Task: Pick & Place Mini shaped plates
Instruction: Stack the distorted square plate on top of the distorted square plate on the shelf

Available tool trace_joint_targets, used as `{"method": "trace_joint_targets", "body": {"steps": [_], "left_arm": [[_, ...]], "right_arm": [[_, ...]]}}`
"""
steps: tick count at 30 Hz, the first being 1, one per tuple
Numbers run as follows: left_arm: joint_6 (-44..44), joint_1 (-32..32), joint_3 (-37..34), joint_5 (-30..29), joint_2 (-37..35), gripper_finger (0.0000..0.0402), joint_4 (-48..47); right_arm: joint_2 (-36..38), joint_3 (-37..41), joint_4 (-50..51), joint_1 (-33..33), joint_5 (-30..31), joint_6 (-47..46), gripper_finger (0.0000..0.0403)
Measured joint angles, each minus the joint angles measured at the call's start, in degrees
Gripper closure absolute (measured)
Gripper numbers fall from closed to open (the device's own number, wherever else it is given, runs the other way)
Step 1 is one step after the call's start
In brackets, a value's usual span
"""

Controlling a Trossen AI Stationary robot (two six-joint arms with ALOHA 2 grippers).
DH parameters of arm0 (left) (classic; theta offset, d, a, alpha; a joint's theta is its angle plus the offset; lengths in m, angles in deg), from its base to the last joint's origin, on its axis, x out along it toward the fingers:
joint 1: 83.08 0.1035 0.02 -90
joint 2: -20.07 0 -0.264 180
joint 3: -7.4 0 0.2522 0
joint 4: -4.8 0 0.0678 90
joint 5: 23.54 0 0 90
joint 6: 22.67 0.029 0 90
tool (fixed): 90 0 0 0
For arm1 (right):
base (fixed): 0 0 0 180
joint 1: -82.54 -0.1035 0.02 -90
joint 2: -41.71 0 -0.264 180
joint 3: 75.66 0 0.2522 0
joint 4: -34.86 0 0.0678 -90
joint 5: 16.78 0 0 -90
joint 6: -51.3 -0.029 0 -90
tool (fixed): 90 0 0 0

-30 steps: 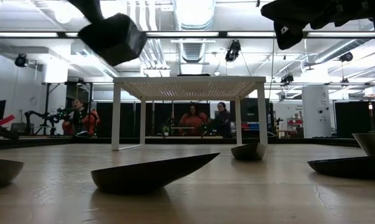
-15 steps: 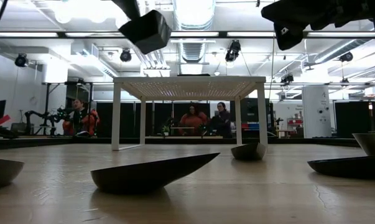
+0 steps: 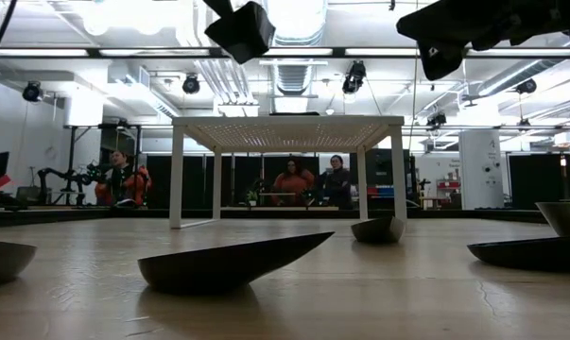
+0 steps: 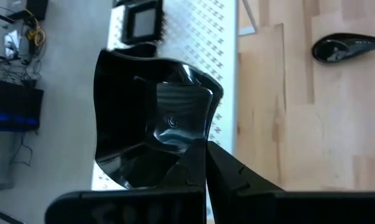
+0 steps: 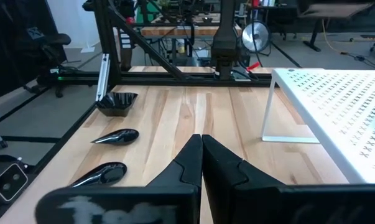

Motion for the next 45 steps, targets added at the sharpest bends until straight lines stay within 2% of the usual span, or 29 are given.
{"method": "trace_joint_targets", "body": {"steps": [27,35,45], "left_arm": [[10.7,6.0,1.1,-1.1,0.3,0.0401,9.3],[14.5,8.3,1.1,-1.1,1.6,0.0401,10.9],[14.6,12.3,-0.1,-1.0,4.9,0.0401,13.1]], "right_arm": [[0.0,0.1,0.0,0.0,0.0,-0.1,0.0394],[0.0,0.2,0.0,0.0,0.0,-0.1,0.0394],[0.0,0.2,0.0,0.0,0.0,-0.1,0.0394]]}}
